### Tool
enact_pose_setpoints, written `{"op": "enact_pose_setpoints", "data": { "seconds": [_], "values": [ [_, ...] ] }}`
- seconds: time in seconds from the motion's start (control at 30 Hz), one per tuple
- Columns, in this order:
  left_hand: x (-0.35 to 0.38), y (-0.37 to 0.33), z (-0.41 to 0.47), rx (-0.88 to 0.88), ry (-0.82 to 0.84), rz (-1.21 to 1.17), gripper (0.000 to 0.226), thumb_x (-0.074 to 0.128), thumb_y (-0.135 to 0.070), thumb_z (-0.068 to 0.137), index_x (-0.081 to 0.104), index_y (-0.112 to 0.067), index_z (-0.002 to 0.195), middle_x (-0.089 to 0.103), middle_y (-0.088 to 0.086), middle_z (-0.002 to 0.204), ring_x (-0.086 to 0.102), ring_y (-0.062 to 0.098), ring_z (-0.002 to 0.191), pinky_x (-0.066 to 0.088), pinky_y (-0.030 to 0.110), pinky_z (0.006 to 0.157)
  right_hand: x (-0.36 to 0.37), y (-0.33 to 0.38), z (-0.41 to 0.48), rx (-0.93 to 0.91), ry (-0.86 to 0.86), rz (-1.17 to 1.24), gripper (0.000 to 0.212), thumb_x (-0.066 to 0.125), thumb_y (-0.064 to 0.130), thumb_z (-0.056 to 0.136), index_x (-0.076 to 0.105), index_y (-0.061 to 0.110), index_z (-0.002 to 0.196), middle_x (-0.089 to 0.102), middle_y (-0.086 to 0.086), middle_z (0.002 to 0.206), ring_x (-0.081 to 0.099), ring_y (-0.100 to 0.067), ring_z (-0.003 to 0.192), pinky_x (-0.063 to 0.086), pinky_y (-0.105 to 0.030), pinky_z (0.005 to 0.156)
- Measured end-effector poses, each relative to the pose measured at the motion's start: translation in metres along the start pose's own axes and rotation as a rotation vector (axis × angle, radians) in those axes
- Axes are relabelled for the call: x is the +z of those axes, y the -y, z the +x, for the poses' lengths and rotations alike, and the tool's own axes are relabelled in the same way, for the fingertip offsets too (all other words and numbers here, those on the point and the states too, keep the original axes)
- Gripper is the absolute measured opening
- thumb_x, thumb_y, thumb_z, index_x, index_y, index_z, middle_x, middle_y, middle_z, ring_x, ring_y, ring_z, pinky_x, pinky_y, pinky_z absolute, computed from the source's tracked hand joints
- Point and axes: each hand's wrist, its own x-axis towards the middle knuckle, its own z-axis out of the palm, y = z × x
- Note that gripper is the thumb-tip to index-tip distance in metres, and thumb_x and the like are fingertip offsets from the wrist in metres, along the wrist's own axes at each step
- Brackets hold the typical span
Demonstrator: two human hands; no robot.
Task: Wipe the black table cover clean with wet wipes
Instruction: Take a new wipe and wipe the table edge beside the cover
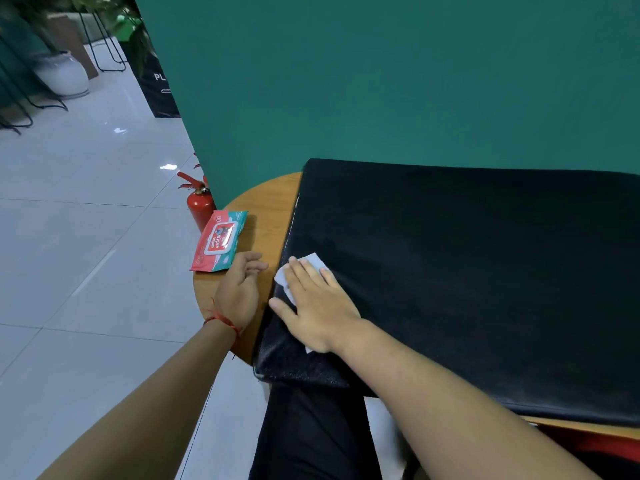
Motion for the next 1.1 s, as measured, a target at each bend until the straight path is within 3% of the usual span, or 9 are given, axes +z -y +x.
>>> {"op": "enact_pose_setpoints", "data": {
  "seconds": [0.07,0.17,0.3,0.43,0.57,0.73,0.9,1.1],
  "values": [
    [0.009,-0.011,0.001,-0.050,-0.022,0.085,0.022,0.041,-0.025,0.111,0.056,-0.029,0.127,0.060,-0.019,0.112,0.056,0.001,0.106,0.047,0.036,0.099,-0.007,-0.021,0.001,0.020,0.016,0.006,0.085,0.012,0.070,0.106,0.003,0.016,0.170,-0.005,0.003,0.178,-0.011,-0.012,0.163,-0.002,-0.041,0.133],
    [0.028,-0.032,0.005,-0.042,-0.019,0.236,0.027,0.040,-0.039,0.108,0.054,-0.031,0.130,0.060,-0.006,0.123,0.056,0.017,0.118,0.048,0.047,0.104,-0.018,-0.057,-0.003,0.083,0.005,0.011,0.085,0.012,0.071,0.105,0.003,0.017,0.171,-0.006,0.005,0.178,-0.012,-0.009,0.162,-0.003,-0.039,0.132],
    [0.051,-0.052,0.009,0.089,-0.064,0.396,0.030,0.048,-0.037,0.107,0.057,-0.021,0.131,0.061,0.001,0.126,0.058,0.022,0.119,0.049,0.044,0.105,-0.037,-0.122,-0.022,0.238,-0.022,-0.008,0.084,0.015,0.071,0.105,0.003,0.020,0.171,-0.007,0.008,0.178,-0.012,-0.007,0.162,-0.003,-0.036,0.132],
    [0.050,-0.048,0.014,0.190,0.026,0.518,0.035,0.051,-0.035,0.106,0.053,-0.022,0.139,0.059,-0.001,0.133,0.055,0.019,0.125,0.046,0.043,0.109,-0.059,-0.201,-0.056,0.437,-0.046,-0.014,0.083,0.017,0.071,0.104,0.002,0.024,0.171,-0.007,0.011,0.177,-0.011,-0.005,0.161,-0.003,-0.036,0.132],
    [0.051,-0.037,0.017,0.172,-0.008,0.388,0.032,0.053,-0.030,0.104,0.056,-0.024,0.136,0.062,-0.004,0.130,0.057,0.017,0.124,0.047,0.046,0.109,-0.073,-0.251,-0.063,0.600,-0.041,-0.036,0.084,0.016,0.072,0.103,0.003,0.023,0.171,-0.007,0.008,0.178,-0.010,-0.007,0.162,-0.001,-0.039,0.132],
    [0.050,-0.030,0.018,0.136,-0.035,0.204,0.024,0.054,-0.020,0.102,0.056,-0.032,0.123,0.061,-0.013,0.121,0.058,0.013,0.118,0.048,0.043,0.107,-0.072,-0.248,-0.023,0.654,-0.035,-0.063,0.094,0.011,0.077,0.100,0.000,0.015,0.170,-0.008,0.001,0.178,-0.010,-0.015,0.163,0.001,-0.042,0.132],
    [0.052,-0.030,0.019,0.119,-0.076,0.142,0.032,0.053,-0.013,0.102,0.049,-0.041,0.117,0.058,-0.018,0.116,0.056,0.009,0.116,0.046,0.038,0.107,-0.066,-0.213,0.035,0.571,0.001,-0.072,0.103,0.007,0.083,0.096,-0.002,0.010,0.169,-0.011,-0.004,0.178,-0.013,-0.019,0.163,0.000,-0.045,0.132],
    [0.054,-0.022,0.022,0.039,-0.083,0.104,0.031,0.048,-0.017,0.105,0.054,-0.031,0.132,0.059,-0.013,0.129,0.054,0.011,0.126,0.043,0.039,0.114,-0.042,-0.129,0.101,0.339,0.032,-0.044,0.107,0.005,0.083,0.095,-0.003,0.007,0.168,-0.011,-0.008,0.177,-0.013,-0.023,0.163,-0.002,-0.046,0.131]
  ]
}}
